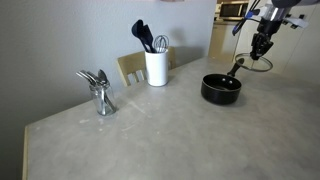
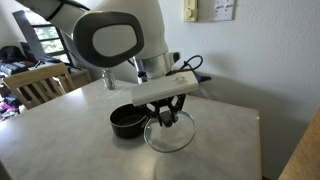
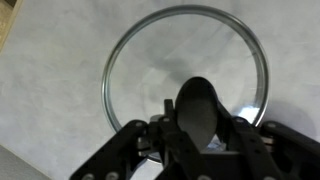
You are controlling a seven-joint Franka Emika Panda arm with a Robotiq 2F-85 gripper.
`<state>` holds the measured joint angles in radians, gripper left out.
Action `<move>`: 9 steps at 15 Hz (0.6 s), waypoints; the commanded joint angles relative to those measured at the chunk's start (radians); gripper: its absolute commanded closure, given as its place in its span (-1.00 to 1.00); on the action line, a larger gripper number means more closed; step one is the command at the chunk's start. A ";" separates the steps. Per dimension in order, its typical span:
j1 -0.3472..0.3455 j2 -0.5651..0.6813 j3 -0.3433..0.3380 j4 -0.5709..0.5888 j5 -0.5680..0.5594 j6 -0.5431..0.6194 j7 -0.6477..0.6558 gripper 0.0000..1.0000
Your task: Pick the lid and put it on the pot
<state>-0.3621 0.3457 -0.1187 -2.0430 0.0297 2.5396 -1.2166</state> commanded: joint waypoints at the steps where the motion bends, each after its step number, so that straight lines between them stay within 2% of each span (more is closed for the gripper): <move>1: -0.017 0.004 0.000 0.008 0.023 -0.003 -0.039 0.21; 3: -0.039 0.009 0.000 0.018 0.035 -0.007 -0.070 0.21; 7: -0.040 0.009 0.009 0.020 0.037 -0.010 -0.072 0.21; 8: -0.040 0.009 0.010 0.020 0.037 -0.010 -0.072 0.71; 9: -0.038 0.011 0.014 0.020 0.043 -0.002 -0.071 0.71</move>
<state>-0.4089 0.3557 -0.1011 -2.0240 0.0633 2.5311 -1.2857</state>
